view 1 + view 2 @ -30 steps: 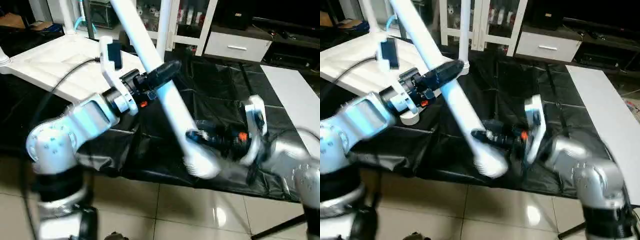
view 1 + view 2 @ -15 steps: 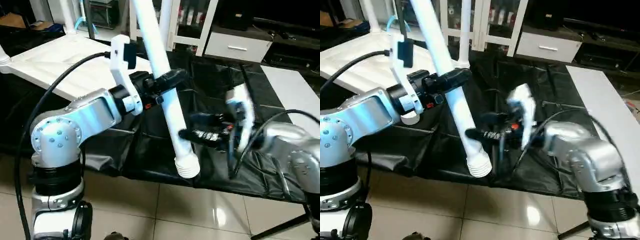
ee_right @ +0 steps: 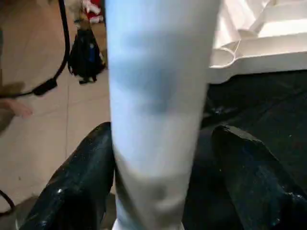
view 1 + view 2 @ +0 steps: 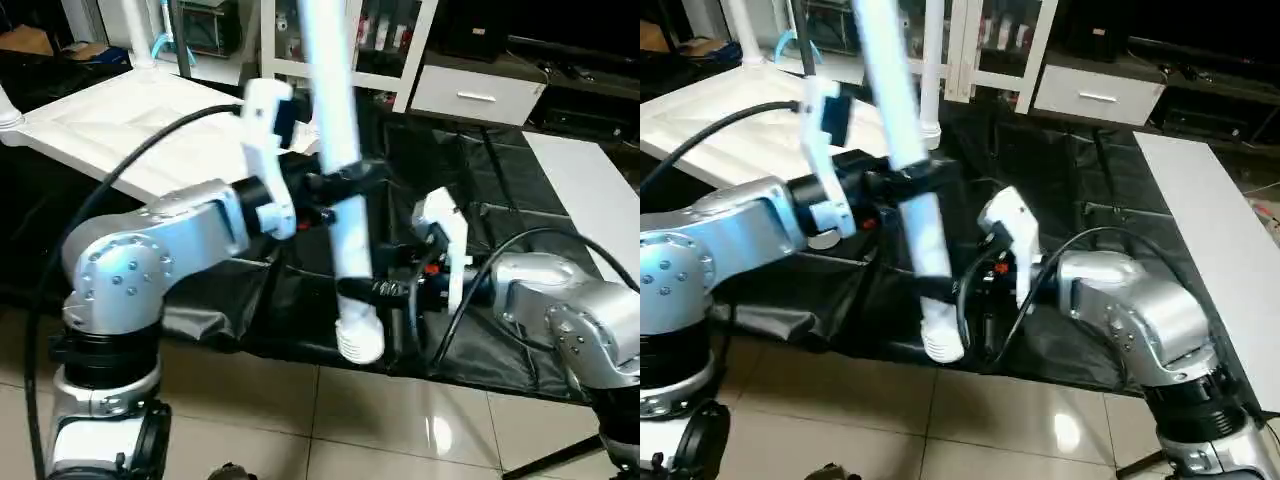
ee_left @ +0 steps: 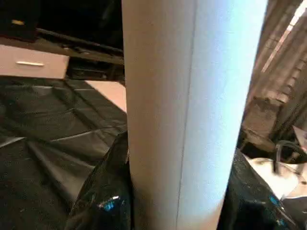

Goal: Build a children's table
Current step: Pick table leg

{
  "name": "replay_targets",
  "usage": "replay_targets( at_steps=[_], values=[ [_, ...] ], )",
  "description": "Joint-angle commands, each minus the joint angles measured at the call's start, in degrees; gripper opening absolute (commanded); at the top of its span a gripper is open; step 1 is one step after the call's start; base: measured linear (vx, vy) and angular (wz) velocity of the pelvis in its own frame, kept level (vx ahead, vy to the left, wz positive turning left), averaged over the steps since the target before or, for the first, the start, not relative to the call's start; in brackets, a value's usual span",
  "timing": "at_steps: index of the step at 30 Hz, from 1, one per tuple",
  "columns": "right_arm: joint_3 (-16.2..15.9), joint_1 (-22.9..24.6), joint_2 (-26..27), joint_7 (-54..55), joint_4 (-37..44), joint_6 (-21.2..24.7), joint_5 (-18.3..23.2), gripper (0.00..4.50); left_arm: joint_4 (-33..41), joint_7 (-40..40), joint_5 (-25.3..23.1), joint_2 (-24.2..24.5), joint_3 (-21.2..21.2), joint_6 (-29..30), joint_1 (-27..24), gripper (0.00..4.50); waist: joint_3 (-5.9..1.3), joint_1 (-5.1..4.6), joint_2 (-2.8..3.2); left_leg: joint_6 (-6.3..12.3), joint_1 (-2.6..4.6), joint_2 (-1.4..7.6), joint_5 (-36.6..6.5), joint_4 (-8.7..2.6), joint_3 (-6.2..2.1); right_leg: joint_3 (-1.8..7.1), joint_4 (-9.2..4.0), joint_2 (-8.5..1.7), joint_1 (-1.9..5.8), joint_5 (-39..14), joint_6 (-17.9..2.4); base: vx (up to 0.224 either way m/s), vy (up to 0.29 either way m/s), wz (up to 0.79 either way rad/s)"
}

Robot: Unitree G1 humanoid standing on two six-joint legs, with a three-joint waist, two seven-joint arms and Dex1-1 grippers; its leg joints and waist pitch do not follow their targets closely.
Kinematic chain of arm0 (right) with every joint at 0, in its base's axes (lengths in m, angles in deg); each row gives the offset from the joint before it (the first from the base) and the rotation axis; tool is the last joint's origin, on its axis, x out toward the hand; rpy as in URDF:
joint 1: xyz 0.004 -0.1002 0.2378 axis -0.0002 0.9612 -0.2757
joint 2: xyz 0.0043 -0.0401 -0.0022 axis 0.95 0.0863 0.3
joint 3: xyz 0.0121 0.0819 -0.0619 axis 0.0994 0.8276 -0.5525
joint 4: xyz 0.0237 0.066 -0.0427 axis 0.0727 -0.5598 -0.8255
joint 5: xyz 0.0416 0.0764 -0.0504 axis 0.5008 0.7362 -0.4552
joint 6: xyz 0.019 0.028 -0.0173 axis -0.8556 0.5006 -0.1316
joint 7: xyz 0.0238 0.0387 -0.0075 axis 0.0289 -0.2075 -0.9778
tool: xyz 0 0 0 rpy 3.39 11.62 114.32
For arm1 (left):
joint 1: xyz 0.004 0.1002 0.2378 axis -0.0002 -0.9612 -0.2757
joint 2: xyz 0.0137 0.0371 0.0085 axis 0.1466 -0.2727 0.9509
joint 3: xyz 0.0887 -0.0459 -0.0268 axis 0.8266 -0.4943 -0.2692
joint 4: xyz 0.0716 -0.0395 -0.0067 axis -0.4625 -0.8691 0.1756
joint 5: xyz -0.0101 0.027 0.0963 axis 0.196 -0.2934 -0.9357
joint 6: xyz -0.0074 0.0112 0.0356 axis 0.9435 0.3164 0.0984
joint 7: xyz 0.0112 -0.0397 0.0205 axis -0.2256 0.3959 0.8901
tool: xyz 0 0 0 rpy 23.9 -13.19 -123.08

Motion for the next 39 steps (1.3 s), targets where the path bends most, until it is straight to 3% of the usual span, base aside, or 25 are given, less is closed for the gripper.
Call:
replay_targets(
  at_steps=[1,6,12,24,37,38,39],
  values=[
    [-0.6,-0.5,-0.3,-0.6,-0.1,0.2,-1.2,3.30,1.4,-1.2,0.1,-0.2,1.0,-0.6,1.1,1.72,-3.63,-0.17,0.00,-2.79,1.07,2.61,-5.0,-4.25,-0.90,3.91,-4.49,-4.09,2.71,-5.5,-8.9,0.000,0.000,0.00],
    [-0.9,-0.5,-0.9,-1.2,-0.2,0.2,-1.5,3.30,2.1,-3.9,0.2,1.3,1.6,-0.3,0.7,1.72,-3.70,-0.12,-0.04,-2.83,1.11,2.65,-5.0,-4.25,-0.97,3.88,-4.41,-4.05,2.70,-6.1,-8.4,0.000,0.000,0.00],
    [-1.2,-0.3,-2.4,-3.1,0.1,0.6,-0.9,2.97,2.4,-5.1,0.0,1.9,2.2,-0.8,0.4,1.72,-3.72,-0.07,0.00,-2.72,1.08,2.61,-4.5,-4.23,-0.93,3.89,-4.27,-3.99,2.81,-4.2,-9.1,0.000,0.000,0.00],
    [-1.5,0.1,-2.5,-4.3,0.4,0.8,-1.0,1.86,2.3,-7.1,-0.5,2.4,2.7,-1.3,0.4,1.72,-3.78,-0.07,0.01,-2.49,1.13,2.66,-4.4,-4.17,-0.92,3.87,-4.18,-3.97,2.77,-4.1,-9.5,0.000,0.000,0.00],
    [-1.1,0.9,-1.9,-3.7,0.4,0.1,-1.4,1.83,2.1,-7.5,-1.4,2.7,2.8,-1.7,0.6,1.72,-3.81,-0.08,0.02,-2.47,1.10,2.62,-4.4,-4.11,-0.90,3.90,-4.15,-4.02,2.82,-4.1,-9.6,0.000,0.000,0.00],
    [-0.8,0.9,-1.5,-3.2,0.1,-0.1,-1.6,1.83,1.9,-7.4,-1.0,2.6,2.6,-1.3,0.6,2.28,-3.79,-0.10,0.06,-2.57,1.15,2.64,-4.6,-4.14,-0.92,3.88,-4.18,-4.01,2.78,-4.3,-9.6,0.000,0.000,0.00],
    [0.3,0.7,-0.4,-1.3,-1.0,-0.9,-2.3,1.83,1.7,-6.5,-0.5,2.4,1.6,-0.9,0.8,2.28,-3.79,-0.11,0.05,-2.66,1.12,2.63,-4.5,-4.15,-0.93,3.88,-4.17,-4.03,2.77,-4.3,-9.6,0.000,0.000,0.00]
  ],
)
